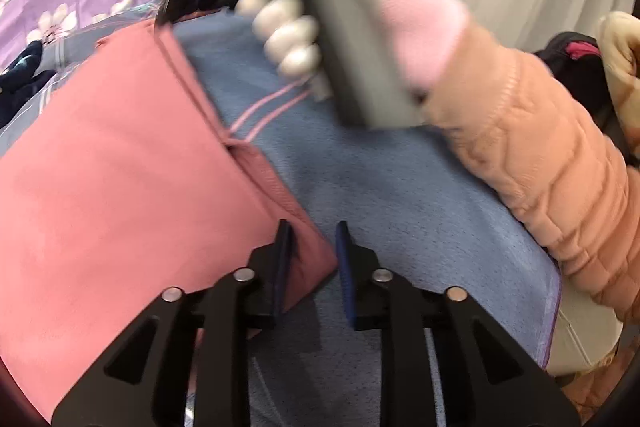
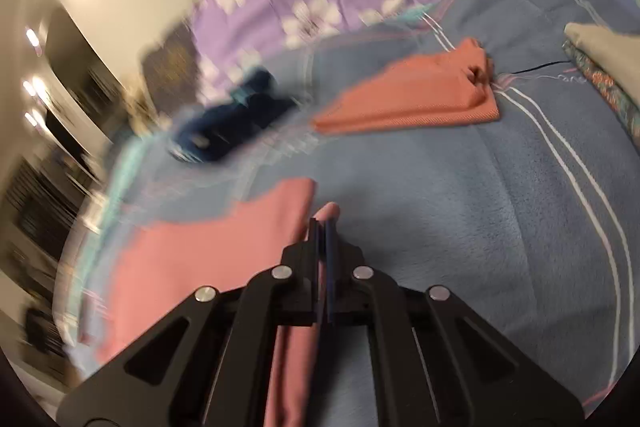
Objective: Fold small clothes
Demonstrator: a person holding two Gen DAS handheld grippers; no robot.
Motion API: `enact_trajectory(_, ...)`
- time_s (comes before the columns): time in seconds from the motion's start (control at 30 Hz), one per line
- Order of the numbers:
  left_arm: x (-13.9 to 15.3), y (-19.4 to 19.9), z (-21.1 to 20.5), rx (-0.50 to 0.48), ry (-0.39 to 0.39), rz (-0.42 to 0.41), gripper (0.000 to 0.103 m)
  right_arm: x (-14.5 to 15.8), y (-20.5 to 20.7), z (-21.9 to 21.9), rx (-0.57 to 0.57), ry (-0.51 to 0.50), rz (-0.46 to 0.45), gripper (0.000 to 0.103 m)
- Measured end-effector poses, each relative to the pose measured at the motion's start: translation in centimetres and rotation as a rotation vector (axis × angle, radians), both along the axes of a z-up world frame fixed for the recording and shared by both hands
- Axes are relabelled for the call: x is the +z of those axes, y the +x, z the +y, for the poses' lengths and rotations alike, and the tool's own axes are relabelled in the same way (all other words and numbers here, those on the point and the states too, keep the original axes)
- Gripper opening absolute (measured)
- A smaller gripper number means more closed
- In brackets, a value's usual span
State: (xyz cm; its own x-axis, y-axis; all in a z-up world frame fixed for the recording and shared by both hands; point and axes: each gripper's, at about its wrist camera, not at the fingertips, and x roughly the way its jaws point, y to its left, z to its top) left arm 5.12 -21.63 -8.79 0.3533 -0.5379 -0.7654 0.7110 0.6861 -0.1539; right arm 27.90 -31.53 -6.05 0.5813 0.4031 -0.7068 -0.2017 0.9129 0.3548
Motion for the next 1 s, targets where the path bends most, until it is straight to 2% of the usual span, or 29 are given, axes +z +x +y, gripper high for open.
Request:
enact_trajectory(0.03, 0.0, -0.1, -0.1, -0.006, -0.001, 0.0, 0.027, -1.8, 0.5, 0.3, 0.006, -0.02, 0.02, 0.002)
enact_trajectory(0.07, 0.0, -0.1, -0.1, -0.011, -0.004, 0.002, 0.028, -2.3, 0.4, 0.1, 0.005, 0.0, 0.013, 0.002)
enact_trajectory(0.13, 0.0, 0.1, 0.0, -0.014, -0.016, 0.007, 0.03, -2.1, 0.3, -1.2, -0.006, 0.081, 0.015, 0.002)
enact_trajectory(0.17, 0.0, 0.4, 0.0, -0.017, -0.023, 0.009, 0.033, -1.8, 0.1, -1.8, -0.021, 0.103, 0.02, 0.005)
enact_trajectory(0.2, 0.0, 0.6, 0.0, -0.025, -0.031, 0.014, 0.034, -1.4, -0.1, -2.2, -0.047, 0.091, 0.015, 0.014)
enact_trajectory(0.27, 0.0, 0.5, 0.0, -0.036, -0.035, 0.014, 0.041, 0.0, -1.2, -3.1, -0.106, 0.037, -0.019, 0.017)
enact_trajectory(0.3, -0.1, 0.4, -0.1, -0.044, -0.033, 0.008, 0.043, 0.9, -2.3, -3.3, -0.084, 0.06, -0.04, 0.016)
enact_trajectory(0.4, 0.1, 0.3, -0.4, -0.054, -0.024, -0.006, 0.046, 2.3, -5.0, -1.9, 0.073, 0.147, -0.06, 0.017)
enact_trajectory(0.5, 0.2, 0.0, -0.2, -0.051, -0.031, -0.01, 0.046, 1.8, -7.9, 1.7, 0.234, 0.064, -0.042, 0.02)
enact_trajectory(0.57, 0.7, -0.5, -0.2, -0.056, -0.021, -0.03, 0.045, -0.7, -8.2, 3.7, 0.233, -0.128, 0.007, 0.02)
enact_trajectory(0.6, 0.9, -0.9, -0.2, -0.065, -0.022, -0.032, 0.045, -1.4, -8.2, 3.9, 0.229, -0.17, -0.003, 0.013)
enact_trajectory(0.63, 1.2, -1.2, -0.1, -0.076, -0.027, -0.03, 0.044, -1.6, -8.3, 3.6, 0.231, -0.16, -0.03, 0.013)
enact_trajectory(0.73, 2.4, -2.6, 1.0, -0.068, -0.021, -0.057, 0.044, -0.1, -8.9, 2.4, 0.16, -0.083, -0.014, 0.013)
enact_trajectory(0.83, 3.1, -3.8, 2.5, -0.013, 0.047, -0.14, 0.045, 1.8, -10.8, 2.6, 0.113, -0.158, -0.091, 0.02)
enact_trajectory(1.0, 3.7, -3.7, 5.8, 0.086, 0.03, -0.149, 0.045, 3.4, -14.1, 4.1, 0.12, -0.219, -0.126, 0.025)
